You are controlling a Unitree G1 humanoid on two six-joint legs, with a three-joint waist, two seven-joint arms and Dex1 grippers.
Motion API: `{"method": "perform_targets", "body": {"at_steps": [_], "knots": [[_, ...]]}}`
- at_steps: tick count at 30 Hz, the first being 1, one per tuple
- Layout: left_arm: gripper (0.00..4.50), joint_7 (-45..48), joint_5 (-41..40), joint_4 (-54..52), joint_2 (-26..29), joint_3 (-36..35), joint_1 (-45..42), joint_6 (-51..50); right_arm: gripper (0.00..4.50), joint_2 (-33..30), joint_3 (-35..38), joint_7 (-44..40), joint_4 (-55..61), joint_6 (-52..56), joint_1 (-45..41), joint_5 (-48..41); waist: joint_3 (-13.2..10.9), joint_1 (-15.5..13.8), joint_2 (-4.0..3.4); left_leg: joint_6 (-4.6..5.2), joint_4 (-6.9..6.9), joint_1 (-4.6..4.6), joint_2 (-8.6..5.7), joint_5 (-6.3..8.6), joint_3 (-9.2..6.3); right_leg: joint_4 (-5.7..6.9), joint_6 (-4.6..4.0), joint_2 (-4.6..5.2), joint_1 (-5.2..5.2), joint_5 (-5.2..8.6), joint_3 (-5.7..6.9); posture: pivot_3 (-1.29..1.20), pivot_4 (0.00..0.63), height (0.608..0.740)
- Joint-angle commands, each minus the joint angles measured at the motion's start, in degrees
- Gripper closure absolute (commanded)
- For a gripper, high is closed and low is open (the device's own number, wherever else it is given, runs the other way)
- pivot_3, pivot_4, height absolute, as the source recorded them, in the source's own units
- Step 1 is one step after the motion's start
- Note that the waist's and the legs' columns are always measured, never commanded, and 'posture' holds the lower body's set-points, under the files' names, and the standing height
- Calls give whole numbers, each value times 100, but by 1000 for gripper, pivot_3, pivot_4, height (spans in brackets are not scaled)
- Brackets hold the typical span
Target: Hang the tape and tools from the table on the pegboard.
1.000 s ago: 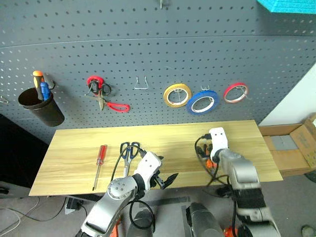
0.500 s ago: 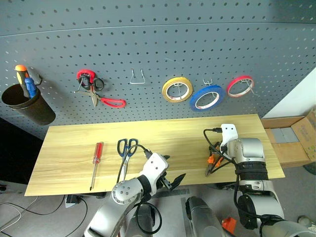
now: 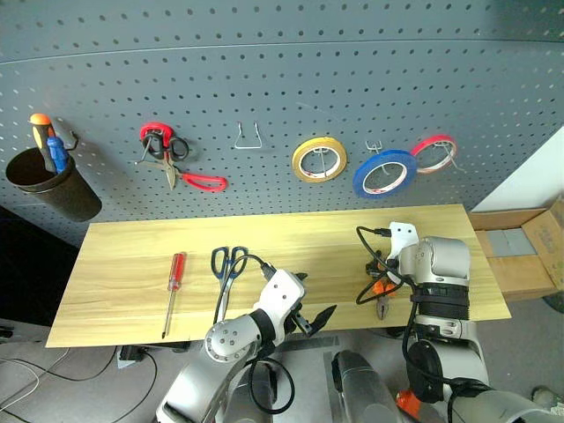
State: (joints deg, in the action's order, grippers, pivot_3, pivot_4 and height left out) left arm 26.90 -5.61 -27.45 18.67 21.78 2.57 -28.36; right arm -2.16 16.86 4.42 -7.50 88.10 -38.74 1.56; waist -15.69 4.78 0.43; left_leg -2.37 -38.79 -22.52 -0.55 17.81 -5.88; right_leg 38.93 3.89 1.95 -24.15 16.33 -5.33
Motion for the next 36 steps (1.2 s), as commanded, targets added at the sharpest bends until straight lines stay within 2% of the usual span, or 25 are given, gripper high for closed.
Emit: {"method": "perform_targets", "body": {"at_steps": [1, 4, 5, 6, 10, 12, 15, 18, 20, 22, 24, 27, 29, 36], "knots": [[0, 39, -78, -241, -49, 33, -32, 24, 77, -104, -55, 34, 53, -44, 218, 43, 0, -1, 0, 0, 0, 0, 0, 0, 0, 0, 0, 0, 0, 0, 1, 4, 299, 740], [0, 99, -239, -374, -103, 53, 13, -51, 77, -129, -51, 34, -11, -171, 341, 25, 0, -2, 1, 0, 1, -1, 0, 0, -1, -1, 0, 0, 0, 0, 2, 5, 300, 740], [0, 105, -244, -395, -87, 69, 39, -69, 467, -116, -23, 40, -33, -233, 360, 15, 0, -2, 1, 0, 0, -2, 0, 0, 1, -2, 0, 0, 0, 0, 1, 5, 300, 740], [0, 106, -252, -405, -73, 72, 57, -85, 618, -100, 12, 62, -54, -263, 367, 18, 0, -1, 1, 0, 0, 0, 0, 0, 3, -2, 1, 0, 2, 0, 0, 6, 300, 740], [0, 121, -271, -434, -54, 33, 81, -127, 1857, -50, 95, 102, -76, -343, 353, 4, 0, -1, 1, 0, 0, 2, 1, 0, 0, -1, 1, -1, 2, 0, 3, 6, 300, 740], [0, 136, -273, -429, -42, 7, 76, -131, 2158, -48, 101, 115, -96, -389, 332, -12, 0, -1, 1, 0, 0, 2, 0, 0, 0, -1, 1, -1, 3, 0, 3, 5, 300, 740], [0, 146, -299, -439, -27, -50, 61, -148, 2158, -206, -292, -166, -58, -711, 352, -123, 0, -1, 1, 0, 0, 2, 0, 0, 1, -3, 1, -1, 3, 0, 2, 10, 295, 740], [0, 96, -694, -883, -85, -408, 289, -334, 2158, -1097, -2176, -2212, 1307, -2158, 954, -693, -7, -2, 0, 0, 0, 2, 0, 0, 0, -3, 1, -1, 3, 0, 3, 28, 277, 740], [0, 59, -1087, -1248, -142, -723, 522, -544, 2158, -1780, -2917, -3058, 2106, -3148, 1484, -723, -13, 9, -3, 0, 5, -6, 1, 0, 3, -10, 4, -2, -5, 2, 1, 32, 269, 740], [0, 59, -1406, -1610, -91, -1030, 750, -719, 2158, -2157, -3107, -3471, 2642, -3796, 1947, -825, -10, -11, 1, -1, 12, -8, 7, 0, -6, -22, 9, -5, -4, 5, 15, 39, 260, 740], [0, 84, -1713, -1905, 10, -1322, 953, -879, 2158, -2277, -3081, -3665, 3016, -4258, 2249, -959, -8, -51, 4, -4, 12, -16, 9, -1, -22, -30, 12, -3, -2, 7, 29, 50, 242, 740], [0, 19, -2099, -2309, 97, -1757, 1149, -996, 2158, -2056, -2908, -3786, 3449, -4528, 2393, -1323, -6, -110, 7, -9, 1, -21, 3, -4, -18, -30, 13, 7, -2, 7, 28, 60, 224, 740], [0, -161, -2225, -2504, 96, -2008, 1126, -1029, 2158, -1696, -2724, -3626, 3595, -4551, 2295, -1561, 0, -158, 15, -20, -4, -19, 1, -10, -21, -28, 19, 9, 3, 2, 29, 69, 212, 740], [0, -776, -2534, -3045, 126, -2481, 972, -1265, 2158, -366, -2039, -2785, 3236, -4667, 1165, -2042, 69, -307, 51, -64, -3, -15, 0, -36, -37, -5, 13, 4, 0, -4, 43, 119, 163, 740]]}}
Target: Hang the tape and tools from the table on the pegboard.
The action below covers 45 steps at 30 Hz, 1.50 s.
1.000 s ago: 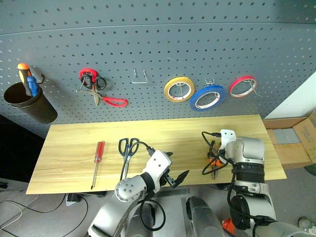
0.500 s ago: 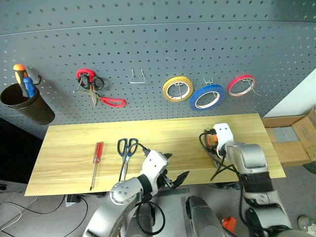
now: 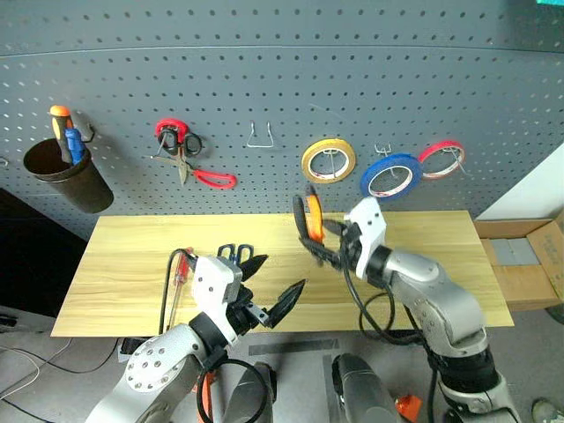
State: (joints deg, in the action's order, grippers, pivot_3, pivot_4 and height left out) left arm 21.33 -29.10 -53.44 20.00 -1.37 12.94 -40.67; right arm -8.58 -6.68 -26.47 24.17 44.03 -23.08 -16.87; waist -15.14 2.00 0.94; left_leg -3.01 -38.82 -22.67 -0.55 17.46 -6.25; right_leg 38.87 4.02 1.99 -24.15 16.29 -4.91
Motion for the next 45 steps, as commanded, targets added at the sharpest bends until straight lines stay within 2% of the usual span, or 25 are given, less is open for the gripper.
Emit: {"method": "perform_targets", "body": {"at_steps": [1, 6, 8, 14, 19, 26, 31, 38, 45], "knots": [[0, -308, -231, -496, -10, -234, -122, -66, 2158, 432, 392, 430, -20, -269, -620, -234, 32, -43, 2, -3, 0, -2, -1, -2, 0, -1, -1, 0, -2, -1, 1, 121, 159, 740], [0, -841, -204, -513, -5, -784, -579, -105, 2158, 1139, 722, 992, -912, -832, -2128, -215, 145, -89, 10, -15, 1, -9, 1, -8, 3, -1, -7, 4, -18, -4, 23, 150, 129, 740], [0, -1112, -202, -361, -175, -899, -675, -101, 2158, 1208, 641, 1093, -1345, -1303, -2539, 19, 216, -121, 14, -16, 4, -8, 2, -8, 5, -1, -19, 21, -24, -11, 85, 162, 120, 740], [0, -1387, 251, 118, -366, -663, -979, 293, 2158, 1396, 436, 1321, -2532, -2833, -3317, 592, 385, -254, 16, -22, 14, -3, -10, -5, 25, -7, -34, 19, -27, -18, 119, 180, 93, 740], [0, -1184, 517, 801, -292, -582, -1374, 696, 2158, 1433, 456, 1576, -3757, -4091, -3744, 1039, 475, -343, 24, -40, 10, 16, -7, -18, 34, 3, -58, 12, -17, -32, 132, 197, 89, 740], [0, -1136, 788, 1803, -449, -314, -2512, 1051, 2158, 1504, 369, 1851, -4997, -5344, -3897, 1460, 488, -385, 32, -55, 10, 30, 3, -39, 22, 12, -82, -2, -3, -47, 146, 226, 117, 740], [0, -1125, 828, 2047, -554, -157, -2888, 1052, 2158, 1533, 329, 1879, -5396, -5683, -3871, 1552, 479, -363, 31, -54, 15, 27, 6, -39, 24, 13, -82, -2, -14, -47, 144, 233, 160, 740], [0, -1044, 811, 2116, -496, -171, -2897, 982, 2158, 1564, 278, 1859, -5542, -5693, -3674, 1626, 427, -350, 21, -51, 22, 27, 8, -37, 22, 11, -82, -2, -15, -47, 144, 235, 220, 740], [0, -949, 709, 1911, -295, -347, -2576, 847, 2158, 1637, 117, 1808, -5123, -5345, -3109, 1653, 343, -349, 15, -47, 25, 30, 9, -35, 16, 12, -82, -2, -14, -47, 144, 236, 238, 740]]}}
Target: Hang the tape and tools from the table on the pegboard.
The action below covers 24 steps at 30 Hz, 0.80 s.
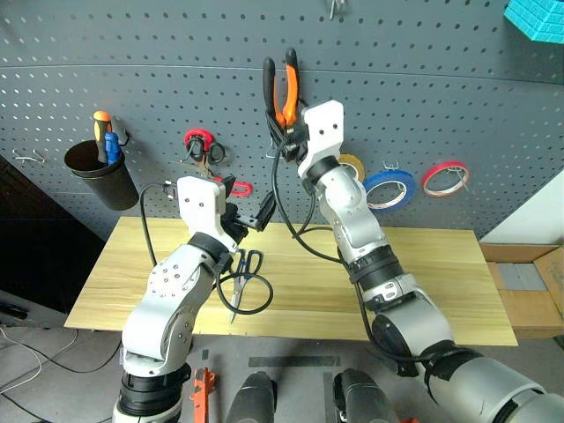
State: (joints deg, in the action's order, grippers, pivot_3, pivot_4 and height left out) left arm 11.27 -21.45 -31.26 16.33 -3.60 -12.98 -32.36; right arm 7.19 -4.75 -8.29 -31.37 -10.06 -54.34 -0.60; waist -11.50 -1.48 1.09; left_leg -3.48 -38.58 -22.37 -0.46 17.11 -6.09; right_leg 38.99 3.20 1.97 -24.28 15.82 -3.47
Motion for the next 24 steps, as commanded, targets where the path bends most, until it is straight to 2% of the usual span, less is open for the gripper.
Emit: {"method": "perform_targets", "body": {"at_steps": [1, 16, 17, 21, 22, 24], "knots": [[0, 57, -59, -316, 85, -143, 34, 10, 2158, 69, -104, -25, 452, 72, 79, 36, -36, 0, 0, 0, -1, 0, 0, 0, -2, 1, 0, 0, 0, 0, 0, 238, 238, 740], [0, 73, -26, -362, 56, -127, 96, -40, 2158, -2, -154, 64, -183, 171, 33, 329, -93, 1, 1, -1, 16, 7, 0, -1, -8, -5, 0, 2, 0, 0, -1, 233, 249, 740], [0, 74, -24, -354, 55, -124, 92, -37, 1457, -4, -145, 53, -164, 179, 43, 329, -93, 1, 1, -1, 18, 11, 0, -1, -8, -5, 0, 2, 2, 0, -1, 232, 249, 740], [0, 101, -26, -316, 60, -130, 94, -14, 226, -68, -139, 65, 37, 277, 146, 389, -105, 3, 2, 1, 35, 27, 0, -1, -6, -8, 0, 3, 8, 0, -7, 218, 246, 740], [0, 113, -25, -303, 66, -131, 95, -9, 23, -104, -142, 48, 140, 326, 209, 394, -105, 3, 2, 2, 40, 32, 1, -1, -5, -8, -1, 3, 8, 1, -8, 209, 243, 740], [0, 141, -19, -259, 81, -130, 84, 1, 23, -257, -178, -123, 659, 549, 525, 356, -105, -7, 3, 3, 45, 34, 2, -2, -6, -9, -1, 3, 8, 1, -7, 193, 240, 740]]}}
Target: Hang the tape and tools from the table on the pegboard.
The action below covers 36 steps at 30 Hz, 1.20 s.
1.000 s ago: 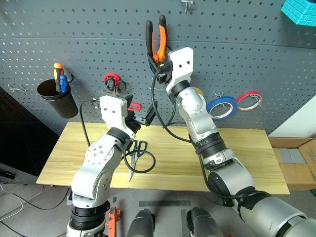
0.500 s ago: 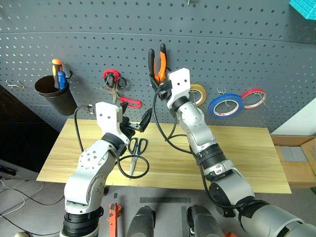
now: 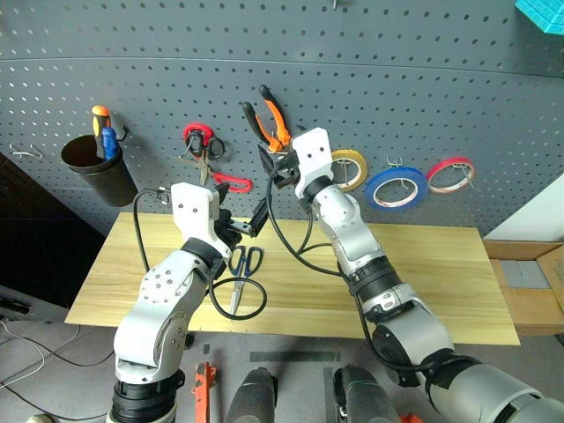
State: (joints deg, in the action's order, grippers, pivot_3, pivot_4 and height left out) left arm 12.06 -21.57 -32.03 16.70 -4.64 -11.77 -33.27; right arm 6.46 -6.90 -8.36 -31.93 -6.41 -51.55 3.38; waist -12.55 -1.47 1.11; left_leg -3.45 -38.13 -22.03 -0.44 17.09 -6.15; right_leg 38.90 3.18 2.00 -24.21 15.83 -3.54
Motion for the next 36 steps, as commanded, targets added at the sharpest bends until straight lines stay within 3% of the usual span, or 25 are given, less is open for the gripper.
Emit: {"method": "perform_targets", "body": {"at_steps": [1, 9, 16, 24, 31, 36], "knots": [[0, 72, 4, -157, 48, -15, -48, 96, 23, -269, 15, -227, 1029, 340, 424, -69, 0, -11, 1, 0, 1, 0, -1, 0, -2, -1, 0, 2, 4, 0, 3, 188, 239, 740], [0, -59, 609, 62, 280, 205, 75, 68, 23, -1080, -84, -1335, 4012, 2180, 1804, -822, -2, 88, -1, -1, 17, -1, 1, 0, 1, -27, 1, 6, 1, 0, -4, 88, 227, 740], [0, -577, 1622, 658, 51, 1043, 550, 25, 23, -2567, -199, -3248, 5734, 2860, 3693, -2206, -19, 186, -8, 27, 18, 2, -1, 15, -2, -57, 2, 10, 23, 1, 0, 7, 245, 740], [0, -1059, 2228, 1975, -323, 1268, 957, -343, 23, -3726, -510, -4244, 5211, 1800, 4535, -1737, -142, 382, 1, 39, 17, 35, 2, 19, 8, -84, 15, 4, 70, -6, 5, -40, 271, 740], [0, -1255, 2483, 2805, -417, 1096, 581, -426, 23, -3783, -739, -4572, 4928, 1346, 4223, -1556, -206, 402, 21, 39, 8, 32, 0, 18, 0, -83, 16, 10, 72, -7, 5, -58, 286, 740], [0, -1476, 2708, 2475, -639, 1127, 693, -807, 23, -3732, -882, -4755, 4886, 1319, 3982, -1599, -242, 419, 26, 38, 10, 24, 4, 19, -6, -92, 16, 17, 69, -7, 8, -64, 293, 740]]}}
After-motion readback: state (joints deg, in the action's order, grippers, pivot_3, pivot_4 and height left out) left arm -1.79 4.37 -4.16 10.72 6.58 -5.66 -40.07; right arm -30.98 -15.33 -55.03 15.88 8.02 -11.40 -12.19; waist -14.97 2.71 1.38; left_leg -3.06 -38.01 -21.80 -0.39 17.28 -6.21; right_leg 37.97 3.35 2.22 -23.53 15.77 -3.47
